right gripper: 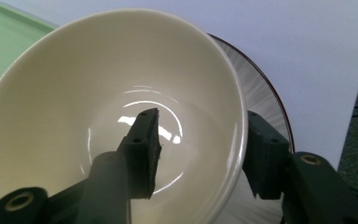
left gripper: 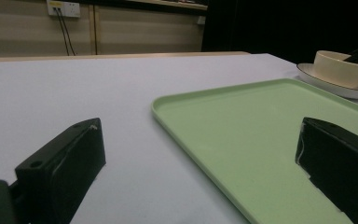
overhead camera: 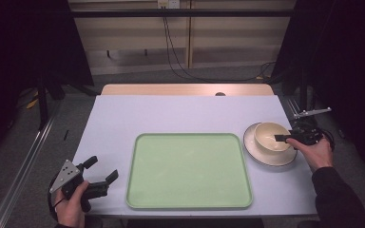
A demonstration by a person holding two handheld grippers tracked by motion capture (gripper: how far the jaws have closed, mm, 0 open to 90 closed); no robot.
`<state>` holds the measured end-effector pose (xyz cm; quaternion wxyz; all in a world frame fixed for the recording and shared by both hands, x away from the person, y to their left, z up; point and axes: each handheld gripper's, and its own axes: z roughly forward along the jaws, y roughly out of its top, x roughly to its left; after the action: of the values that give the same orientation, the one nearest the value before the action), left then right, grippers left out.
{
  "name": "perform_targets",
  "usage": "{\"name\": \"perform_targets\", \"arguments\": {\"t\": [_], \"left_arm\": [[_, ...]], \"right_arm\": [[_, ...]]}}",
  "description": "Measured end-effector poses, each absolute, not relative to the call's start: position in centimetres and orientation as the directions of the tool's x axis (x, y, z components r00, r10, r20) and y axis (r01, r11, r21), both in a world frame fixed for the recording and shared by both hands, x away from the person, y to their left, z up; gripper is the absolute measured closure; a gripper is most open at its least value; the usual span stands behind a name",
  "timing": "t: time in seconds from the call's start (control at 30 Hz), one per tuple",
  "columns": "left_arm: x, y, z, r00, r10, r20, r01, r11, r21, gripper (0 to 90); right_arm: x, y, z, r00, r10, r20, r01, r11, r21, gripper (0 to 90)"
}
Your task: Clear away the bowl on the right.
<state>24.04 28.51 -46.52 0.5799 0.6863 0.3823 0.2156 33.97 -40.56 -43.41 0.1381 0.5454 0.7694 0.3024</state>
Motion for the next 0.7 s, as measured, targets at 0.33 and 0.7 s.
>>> {"name": "perform_targets", "arguments": {"t": [0.33, 0.7], "left_arm": [[24.0, 28.6, -46.5, 0.613, 0.777, -0.145, 0.273, -0.037, 0.961, 1.4], [24.0, 28.5, -46.5, 0.615, 0.775, -0.147, 0.273, -0.035, 0.961, 1.7]], "right_arm": [[34.6, -40.8, -44.5, -0.362, 0.921, 0.142, 0.8, 0.229, 0.555, 67.4], [34.9, -40.9, -44.5, -0.342, 0.927, 0.153, 0.826, 0.219, 0.519, 72.2]]}}
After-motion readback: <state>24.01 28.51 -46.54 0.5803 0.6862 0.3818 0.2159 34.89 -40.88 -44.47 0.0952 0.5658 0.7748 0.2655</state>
